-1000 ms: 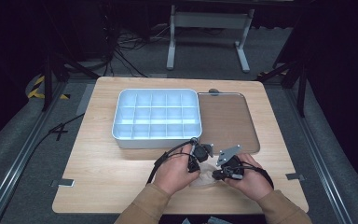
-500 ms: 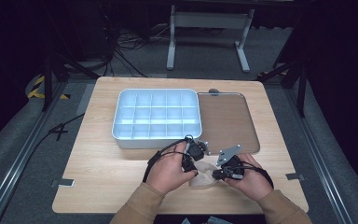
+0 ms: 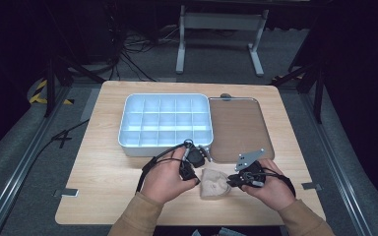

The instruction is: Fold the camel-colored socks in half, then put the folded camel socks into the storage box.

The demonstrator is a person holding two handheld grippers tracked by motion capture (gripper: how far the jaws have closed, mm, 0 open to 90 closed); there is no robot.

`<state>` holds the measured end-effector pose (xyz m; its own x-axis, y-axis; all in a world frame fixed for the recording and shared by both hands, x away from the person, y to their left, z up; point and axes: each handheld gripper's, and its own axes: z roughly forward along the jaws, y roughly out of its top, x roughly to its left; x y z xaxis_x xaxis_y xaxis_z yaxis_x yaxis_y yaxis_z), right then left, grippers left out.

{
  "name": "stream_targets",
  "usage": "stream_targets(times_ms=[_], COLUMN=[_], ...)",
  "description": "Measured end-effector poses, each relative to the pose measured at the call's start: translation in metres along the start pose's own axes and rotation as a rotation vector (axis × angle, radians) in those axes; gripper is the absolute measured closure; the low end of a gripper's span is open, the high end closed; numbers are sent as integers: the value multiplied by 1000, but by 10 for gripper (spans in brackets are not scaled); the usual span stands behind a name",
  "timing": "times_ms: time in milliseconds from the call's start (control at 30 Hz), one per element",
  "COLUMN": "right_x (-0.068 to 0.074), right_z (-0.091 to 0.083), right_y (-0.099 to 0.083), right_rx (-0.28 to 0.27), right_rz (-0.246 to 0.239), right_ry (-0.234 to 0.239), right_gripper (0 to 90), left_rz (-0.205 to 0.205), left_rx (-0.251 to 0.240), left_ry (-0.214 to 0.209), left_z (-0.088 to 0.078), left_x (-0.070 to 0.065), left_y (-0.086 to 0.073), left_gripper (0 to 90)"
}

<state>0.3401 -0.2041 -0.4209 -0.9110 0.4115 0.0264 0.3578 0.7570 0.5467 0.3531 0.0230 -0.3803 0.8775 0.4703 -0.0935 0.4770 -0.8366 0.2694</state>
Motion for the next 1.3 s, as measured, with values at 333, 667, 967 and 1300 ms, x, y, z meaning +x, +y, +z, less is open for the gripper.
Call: stream_targets(times_ms=[333,667,967,1300], right_x=[-1,3,2,0], right_z=[-4,1,19,38], right_y=[0,8,10,10], right_rx=[-11,-83,-106,-68], right_rz=[4,34,87,95], right_ry=[-12,21,51,50], right_gripper=[771,826,853,856], left_rz=[-52,-91,-95,-79], left_rx=[9,3,33,36], left_ry=[18,32,42,27], left_z=[-3,-3,6,20], left_x=[8,12,14,14], left_y=[-8,-20,-27,-27], left_gripper=[615,622,632,644])
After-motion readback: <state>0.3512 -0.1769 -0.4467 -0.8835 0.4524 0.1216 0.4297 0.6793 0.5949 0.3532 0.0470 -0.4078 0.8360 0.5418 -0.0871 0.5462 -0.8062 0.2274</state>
